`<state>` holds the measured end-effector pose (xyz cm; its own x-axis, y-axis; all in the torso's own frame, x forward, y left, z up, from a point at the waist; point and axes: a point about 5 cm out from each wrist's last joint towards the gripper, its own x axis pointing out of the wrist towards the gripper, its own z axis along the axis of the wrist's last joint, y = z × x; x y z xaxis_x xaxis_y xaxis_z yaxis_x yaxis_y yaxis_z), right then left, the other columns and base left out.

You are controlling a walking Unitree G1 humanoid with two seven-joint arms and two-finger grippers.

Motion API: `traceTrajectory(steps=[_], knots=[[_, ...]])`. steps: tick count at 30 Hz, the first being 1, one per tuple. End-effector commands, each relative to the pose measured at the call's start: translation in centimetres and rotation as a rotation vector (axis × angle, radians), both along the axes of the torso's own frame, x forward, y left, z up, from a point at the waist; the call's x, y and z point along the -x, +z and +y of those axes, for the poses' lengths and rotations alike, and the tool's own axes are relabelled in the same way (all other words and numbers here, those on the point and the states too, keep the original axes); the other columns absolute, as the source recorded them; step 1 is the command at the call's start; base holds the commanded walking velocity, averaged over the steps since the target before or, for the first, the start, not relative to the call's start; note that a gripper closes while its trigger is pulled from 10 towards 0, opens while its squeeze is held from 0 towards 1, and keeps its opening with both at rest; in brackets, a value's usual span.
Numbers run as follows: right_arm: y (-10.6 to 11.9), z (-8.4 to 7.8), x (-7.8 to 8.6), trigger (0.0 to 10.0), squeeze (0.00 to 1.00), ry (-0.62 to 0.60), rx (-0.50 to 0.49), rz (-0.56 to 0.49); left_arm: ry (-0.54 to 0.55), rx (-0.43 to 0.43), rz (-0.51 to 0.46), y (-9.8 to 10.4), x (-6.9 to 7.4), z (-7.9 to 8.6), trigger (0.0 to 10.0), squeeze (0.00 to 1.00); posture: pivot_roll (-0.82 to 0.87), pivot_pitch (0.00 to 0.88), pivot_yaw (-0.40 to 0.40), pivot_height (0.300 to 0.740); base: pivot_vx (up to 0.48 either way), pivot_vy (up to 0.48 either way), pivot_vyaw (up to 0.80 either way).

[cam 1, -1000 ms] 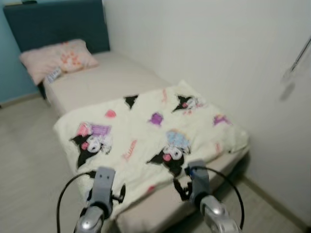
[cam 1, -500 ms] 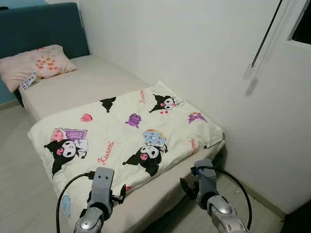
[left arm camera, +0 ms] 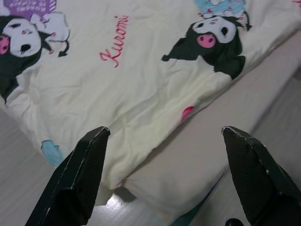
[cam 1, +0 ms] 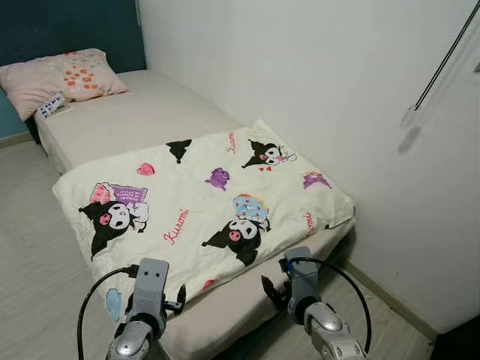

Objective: Clean up the room

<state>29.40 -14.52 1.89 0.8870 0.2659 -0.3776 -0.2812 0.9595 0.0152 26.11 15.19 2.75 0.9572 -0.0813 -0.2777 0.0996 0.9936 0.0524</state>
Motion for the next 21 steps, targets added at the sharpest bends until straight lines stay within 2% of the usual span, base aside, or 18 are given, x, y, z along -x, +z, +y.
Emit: traceTrajectory(steps=[1,5,13,21], knots=[[-0.17,-0.37,0.19,10.0,0.0,-0.004,0.015,0.007,-0.017,-0.016,-0.001,-0.12,0.27,-0.31,10.0,0.0,-0.03,0.073,-0.074,0.74,0.0,0.0,0.0],[-0.1,-0.37,0.16,10.0,0.0,0.006,0.034,-0.003,-0.019,-0.022,-0.001,-0.11,0.23,-0.44,10.0,0.0,-0.03,0.073,-0.074,0.74,0.0,-0.295,0.0],[-0.12,-0.32,0.23,10.0,0.0,0.018,0.041,-0.003,-0.01,-0.016,0.0,-0.11,0.25,-0.63,10.0,0.0,-0.03,0.081,-0.076,0.74,0.0,-0.48,0.77],[-0.08,-0.29,0.19,10.0,0.0,0.015,0.03,-0.004,0.022,-0.014,-0.001,-0.02,-0.01,-0.04,10.0,0.0,-0.03,0.082,-0.077,0.74,0.0,-0.48,0.0]])
